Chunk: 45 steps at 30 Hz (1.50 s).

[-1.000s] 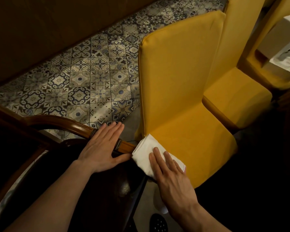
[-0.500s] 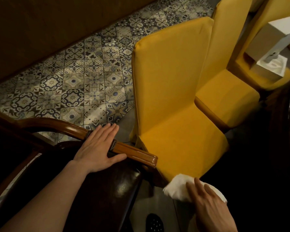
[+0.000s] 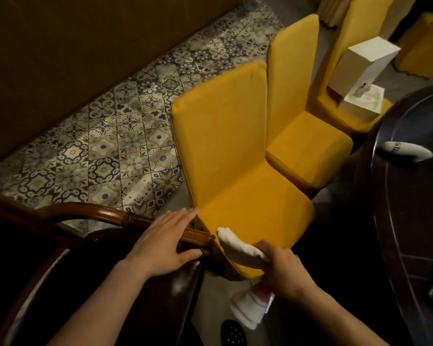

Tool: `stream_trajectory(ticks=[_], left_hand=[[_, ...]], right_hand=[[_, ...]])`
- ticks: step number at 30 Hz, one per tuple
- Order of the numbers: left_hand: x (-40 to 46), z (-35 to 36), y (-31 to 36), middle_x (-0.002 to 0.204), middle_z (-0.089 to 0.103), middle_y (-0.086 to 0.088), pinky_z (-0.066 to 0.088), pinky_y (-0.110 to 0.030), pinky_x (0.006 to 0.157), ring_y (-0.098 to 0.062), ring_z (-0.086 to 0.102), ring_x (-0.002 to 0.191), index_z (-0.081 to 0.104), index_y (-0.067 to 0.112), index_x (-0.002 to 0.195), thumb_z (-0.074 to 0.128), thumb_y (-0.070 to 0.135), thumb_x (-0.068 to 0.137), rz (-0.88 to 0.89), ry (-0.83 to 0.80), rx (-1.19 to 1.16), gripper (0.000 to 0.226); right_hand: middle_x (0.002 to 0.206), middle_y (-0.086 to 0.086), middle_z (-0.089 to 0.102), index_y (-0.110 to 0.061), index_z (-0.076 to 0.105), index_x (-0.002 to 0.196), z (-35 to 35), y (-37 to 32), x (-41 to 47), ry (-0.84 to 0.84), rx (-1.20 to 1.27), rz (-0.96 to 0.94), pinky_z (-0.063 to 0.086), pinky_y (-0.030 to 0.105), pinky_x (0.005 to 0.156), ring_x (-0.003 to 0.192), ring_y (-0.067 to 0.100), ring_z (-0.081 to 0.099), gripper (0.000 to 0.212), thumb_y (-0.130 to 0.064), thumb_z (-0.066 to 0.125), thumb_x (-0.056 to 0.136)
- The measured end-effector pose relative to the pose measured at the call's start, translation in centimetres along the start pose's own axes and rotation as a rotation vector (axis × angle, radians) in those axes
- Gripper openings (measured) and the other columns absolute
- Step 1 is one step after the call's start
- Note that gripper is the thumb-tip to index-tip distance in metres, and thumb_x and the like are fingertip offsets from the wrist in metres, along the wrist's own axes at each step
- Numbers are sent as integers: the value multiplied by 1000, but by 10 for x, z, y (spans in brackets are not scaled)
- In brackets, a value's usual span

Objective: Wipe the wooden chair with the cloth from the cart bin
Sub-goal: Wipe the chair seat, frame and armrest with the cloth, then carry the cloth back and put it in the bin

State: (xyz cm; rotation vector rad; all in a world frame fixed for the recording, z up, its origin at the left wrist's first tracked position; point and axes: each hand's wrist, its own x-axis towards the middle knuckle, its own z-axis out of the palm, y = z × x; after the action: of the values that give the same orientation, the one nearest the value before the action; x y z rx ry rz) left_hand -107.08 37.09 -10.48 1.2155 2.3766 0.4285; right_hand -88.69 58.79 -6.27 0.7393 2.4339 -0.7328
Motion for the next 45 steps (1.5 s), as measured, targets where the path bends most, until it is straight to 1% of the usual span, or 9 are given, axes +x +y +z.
stream_trajectory(ticks=[3,6,8,11,16,19,24,32,45], left_hand=[[1,-22,44,158,17,27,-13,-13,109,19,-6,134,2,52,154,63,73,77,144,31,-10,100],[7,-47,81,148,40,26,8,-17,114,5,26,138,36,47,146,71,53,83,233,93,-31,72],[8,-68,101,121,64,15,37,-29,101,-10,53,120,59,39,122,70,36,88,242,130,-22,36],[7,-102,122,98,67,10,47,-40,79,-18,61,98,62,36,105,63,25,91,196,142,34,17],[2,-156,147,91,69,13,49,-40,70,-15,64,86,60,40,105,66,26,90,161,194,55,21],[-1,-184,151,84,66,16,47,-37,63,-12,61,78,59,43,104,69,27,90,101,251,60,23],[-13,-220,144,85,66,17,47,-35,67,-11,61,80,64,41,106,67,39,92,-82,280,102,14],[-33,-250,158,85,64,17,47,-33,70,-13,62,82,59,45,91,72,33,89,-257,338,113,18],[-79,-263,163,80,56,22,35,-28,59,-1,53,74,62,40,95,73,31,88,-396,422,123,16]], right_hand=[[101,-2,69,-31,59,107,-25,-12,-6,-26,49,-106,53,41,77,90,20,63,33,-17,70,79],[104,-1,69,-29,61,109,-51,-26,-16,-46,91,-188,54,43,79,92,20,64,29,-17,70,84],[106,0,68,-27,60,110,-71,-34,-24,-25,128,-227,55,43,79,93,20,63,25,-18,67,88],[110,1,68,-26,61,114,-102,-38,-36,34,210,-261,56,43,81,97,19,63,25,-22,67,90],[109,-4,70,-26,62,115,-134,-31,-55,83,224,-262,57,39,82,95,16,66,38,-19,78,82],[87,0,72,-25,65,92,-153,-25,-58,174,148,-272,52,40,64,77,20,66,6,-27,69,87],[69,-6,57,-30,51,68,-216,-24,-60,258,28,-367,37,39,60,72,23,55,26,-29,72,84],[81,4,68,-24,65,86,-279,-60,-71,501,-81,-528,37,37,52,73,26,61,21,-44,64,91],[85,3,68,-28,60,86,-278,-93,-64,518,-188,-649,31,32,48,70,24,57,14,-41,63,92]])
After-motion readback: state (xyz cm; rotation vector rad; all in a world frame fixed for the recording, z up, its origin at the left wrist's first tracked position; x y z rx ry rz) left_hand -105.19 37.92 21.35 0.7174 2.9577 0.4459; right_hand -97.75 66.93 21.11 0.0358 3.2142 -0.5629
